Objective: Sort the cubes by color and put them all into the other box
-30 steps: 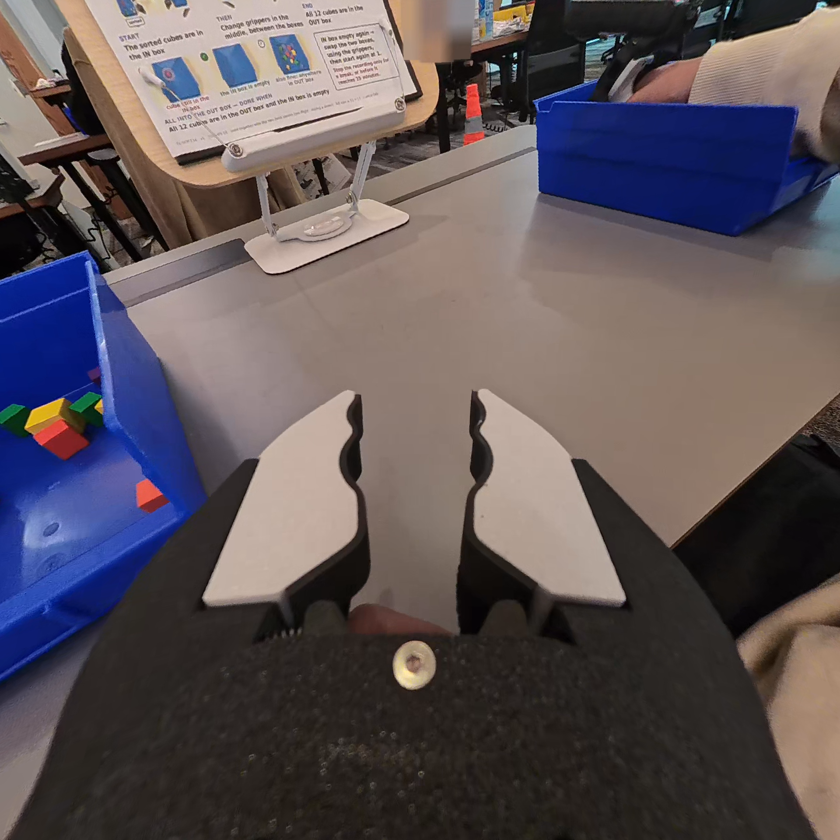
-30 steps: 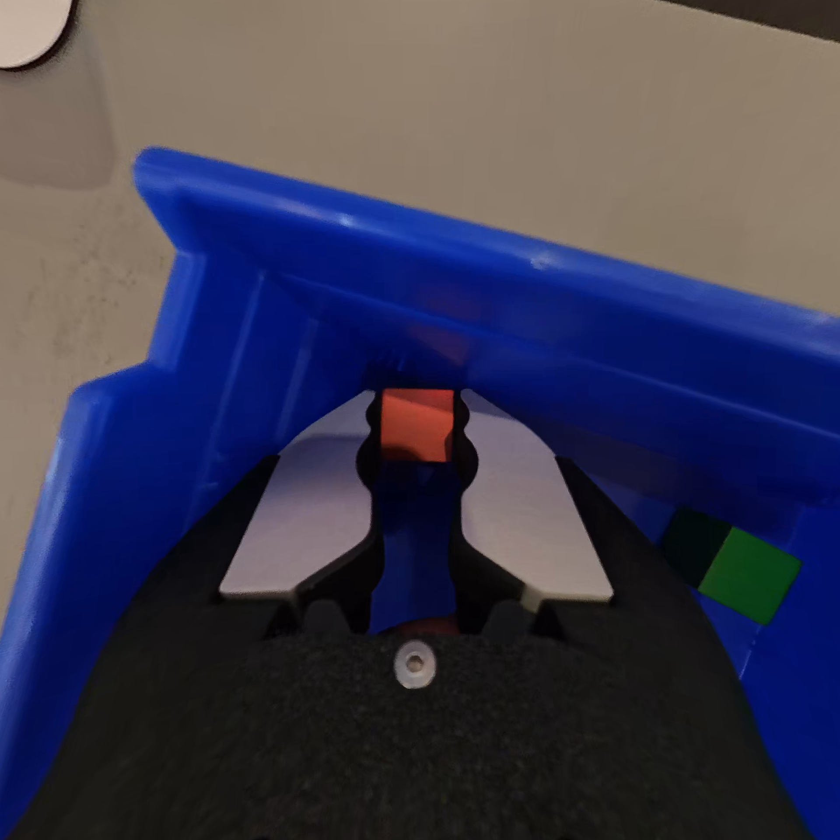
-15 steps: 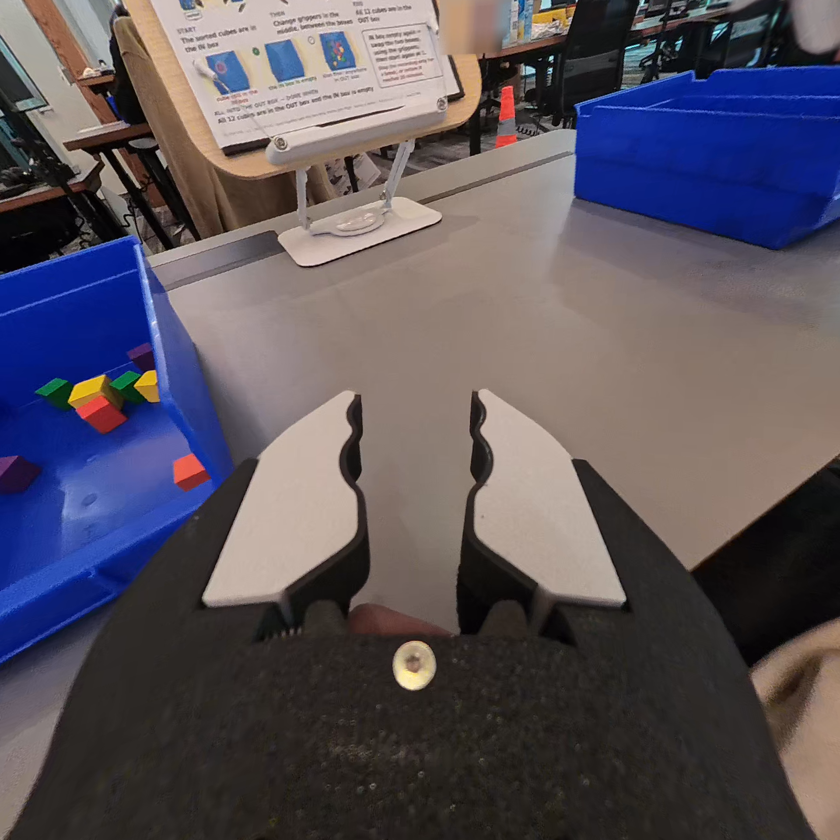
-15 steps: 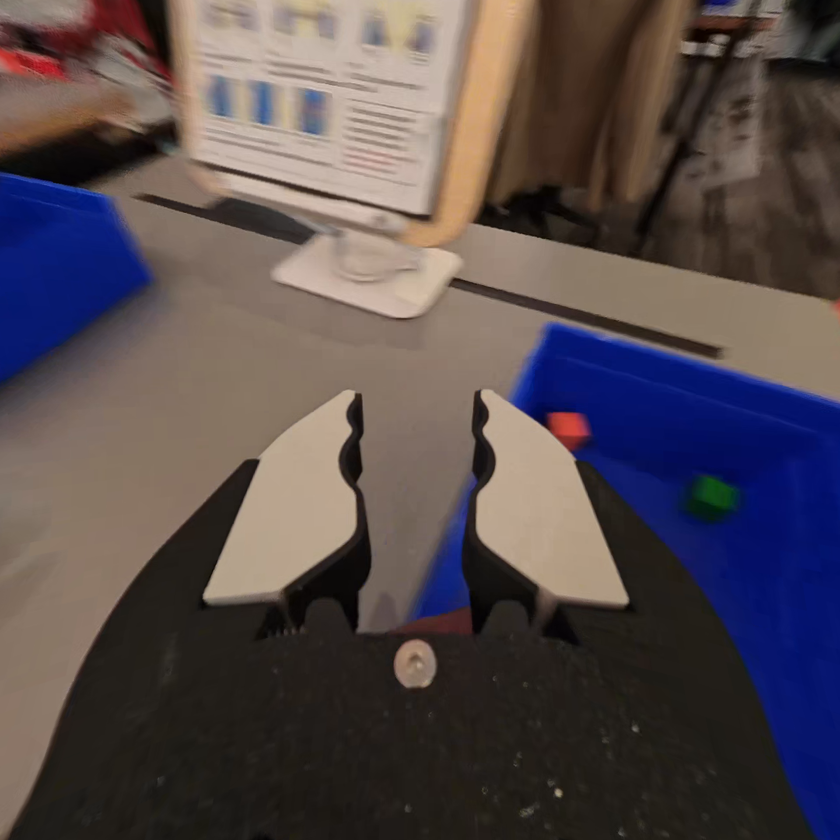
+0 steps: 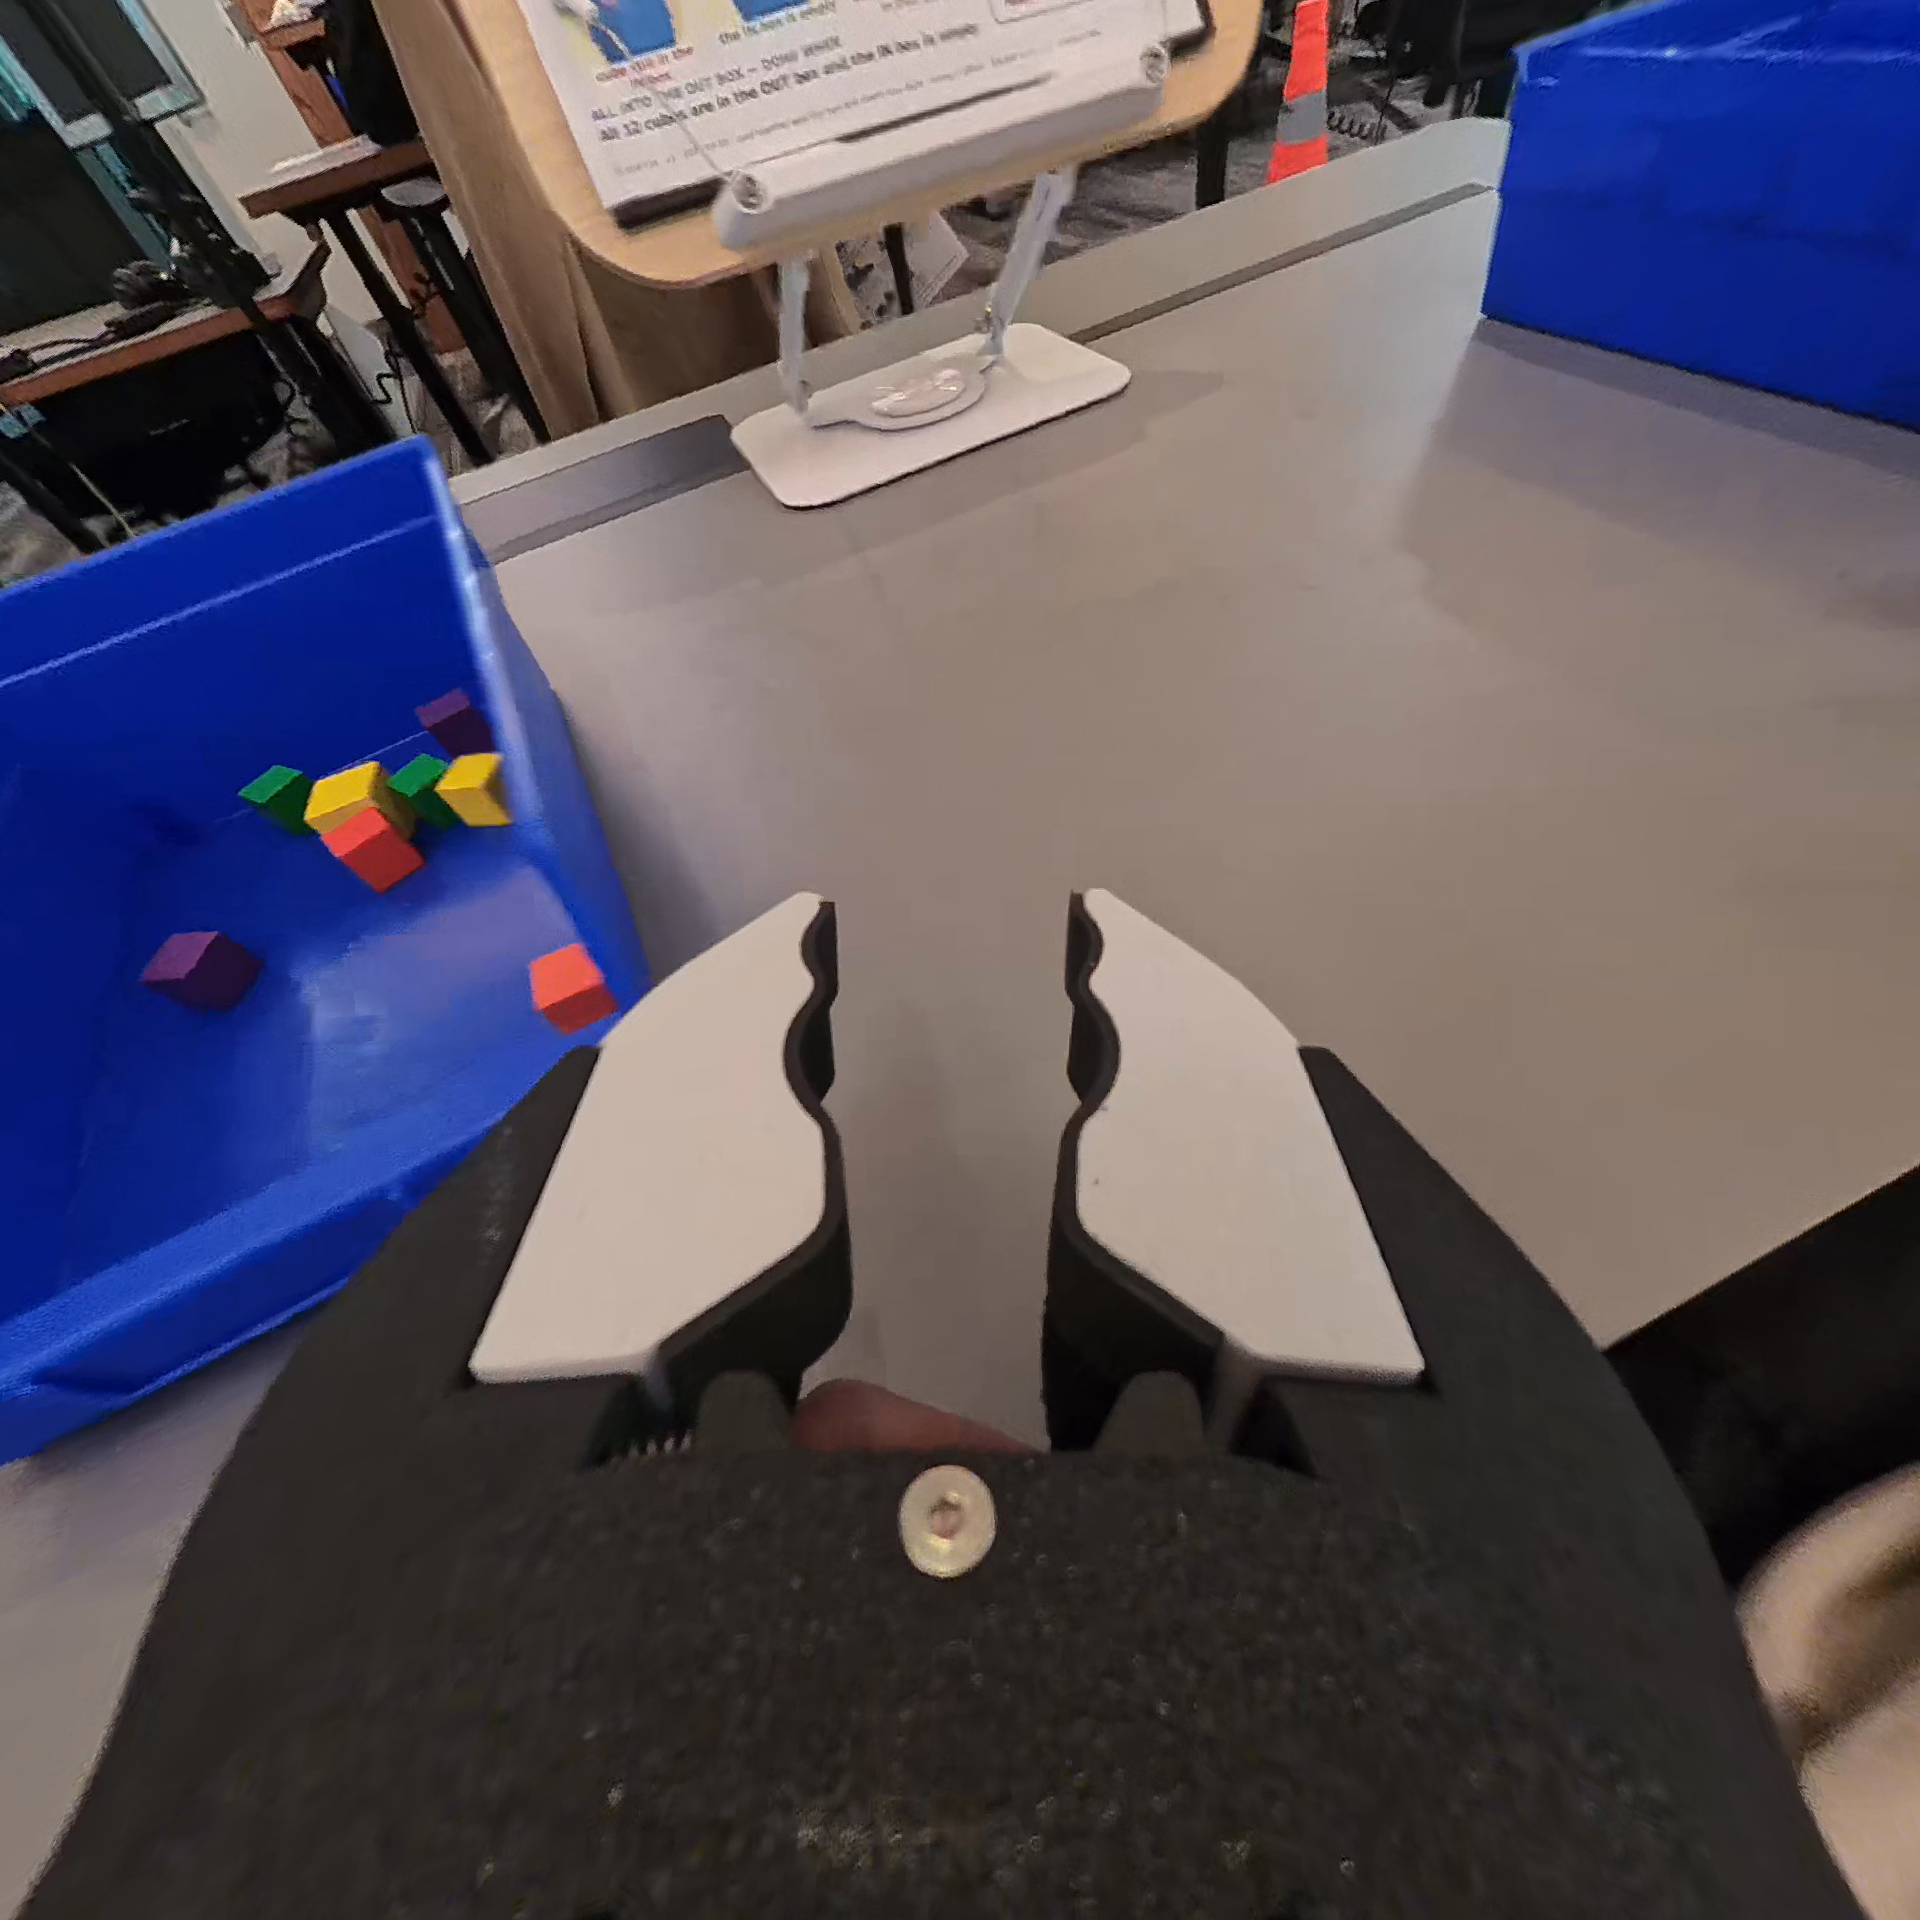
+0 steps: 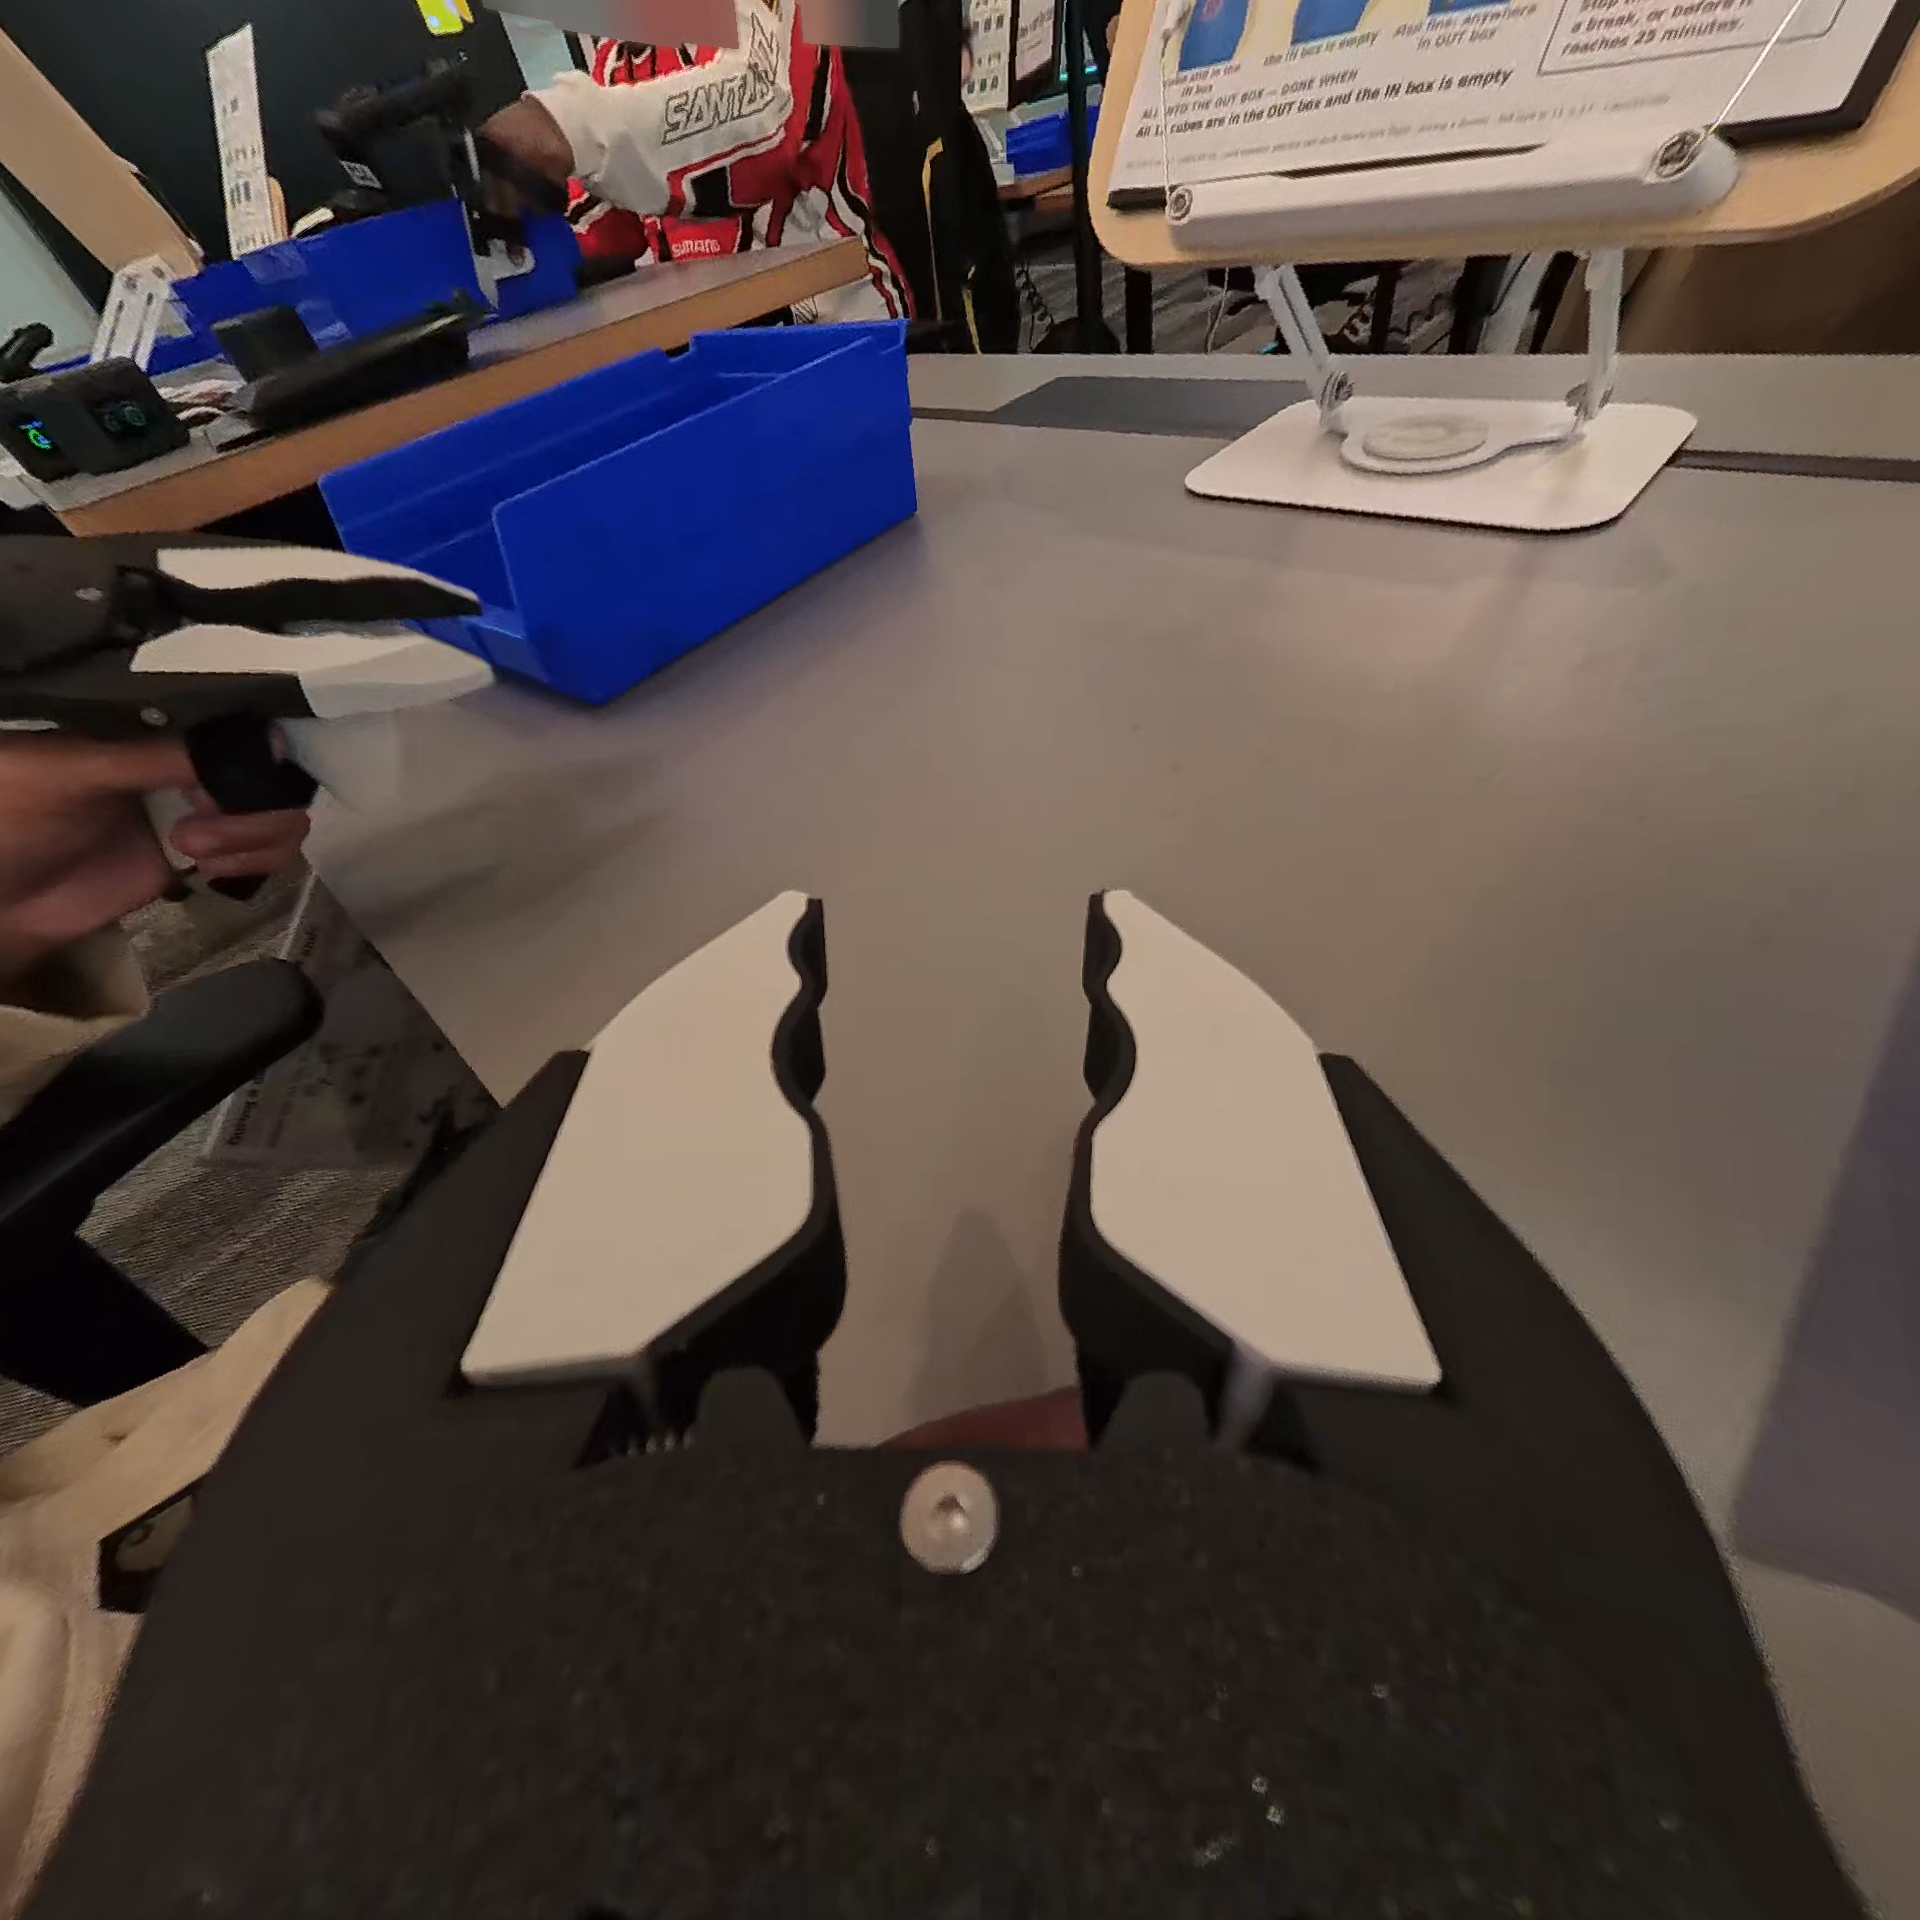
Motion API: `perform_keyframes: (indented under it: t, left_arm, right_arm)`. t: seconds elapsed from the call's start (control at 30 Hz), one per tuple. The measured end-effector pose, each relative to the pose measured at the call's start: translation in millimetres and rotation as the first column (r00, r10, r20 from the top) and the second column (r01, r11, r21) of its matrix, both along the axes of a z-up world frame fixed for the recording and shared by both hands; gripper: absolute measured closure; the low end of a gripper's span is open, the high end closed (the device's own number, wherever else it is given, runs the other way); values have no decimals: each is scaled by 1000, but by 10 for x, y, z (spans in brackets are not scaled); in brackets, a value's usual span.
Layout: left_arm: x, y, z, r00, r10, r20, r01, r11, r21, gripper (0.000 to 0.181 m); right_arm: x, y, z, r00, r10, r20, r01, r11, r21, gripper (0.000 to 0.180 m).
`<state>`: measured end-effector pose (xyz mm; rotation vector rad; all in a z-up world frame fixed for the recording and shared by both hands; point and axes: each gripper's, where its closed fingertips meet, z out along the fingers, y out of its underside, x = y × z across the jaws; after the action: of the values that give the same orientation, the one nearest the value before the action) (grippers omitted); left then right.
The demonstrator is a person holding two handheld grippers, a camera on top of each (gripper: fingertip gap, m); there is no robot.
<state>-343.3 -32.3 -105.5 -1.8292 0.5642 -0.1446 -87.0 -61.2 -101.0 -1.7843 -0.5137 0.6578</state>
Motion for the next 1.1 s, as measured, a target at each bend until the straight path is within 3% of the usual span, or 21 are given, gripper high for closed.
perform_keyframes:
  t: [0.13, 0.27, 0.43, 0.57, 0.67, 0.73, 0.87, 0.97, 1.1]
  left_arm:
    - [-595, 301, 333, 994, 108, -14, -109, 988, -106, 140]
    - [-1299, 1126, 384, 958, 275, -79, -286, 926, -246, 133]
    - [-1610, 2004, -270, 904, 425, -57, -389, 757, -525, 129]
    - [-1606, 2218, -601, 869, 491, -70, -432, 680, -592, 127]
    - [-1606, 2210, -775, 861, 491, -132, -460, 642, -613, 140]
    - [-1671, 2212, -800, 846, 503, -177, -503, 641, -580, 158]
    - [-1658, 2160, -757, 870, 463, -167, -463, 652, -600, 158]
    - [-1647, 2059, -438, 896, 428, -118, -424, 746, -513, 158]
    - [-1383, 1634, 306, 954, 301, -6, -294, 927, -232, 158]
  right_arm:
    - [-67, -23, -85, 998, 41, -56, -46, 996, -79, 132]
    - [-153, -29, -142, 996, 78, -52, -83, 991, -109, 132]
    - [-256, -84, -206, 991, 130, -41, -134, 982, -135, 132]
    - [-243, -114, -251, 990, 138, -23, -140, 979, -148, 132]
    - [-195, -125, -265, 990, 135, -30, -138, 978, -159, 133]
    - [-170, -132, -263, 990, 137, -37, -141, 976, -166, 133]
    - [-131, -127, -237, 991, 129, -35, -133, 978, -158, 134]
    - [-109, -117, -205, 992, 121, -34, -124, 981, -147, 135]
    - [-40, -69, -147, 995, 93, -41, -97, 988, -118, 138]
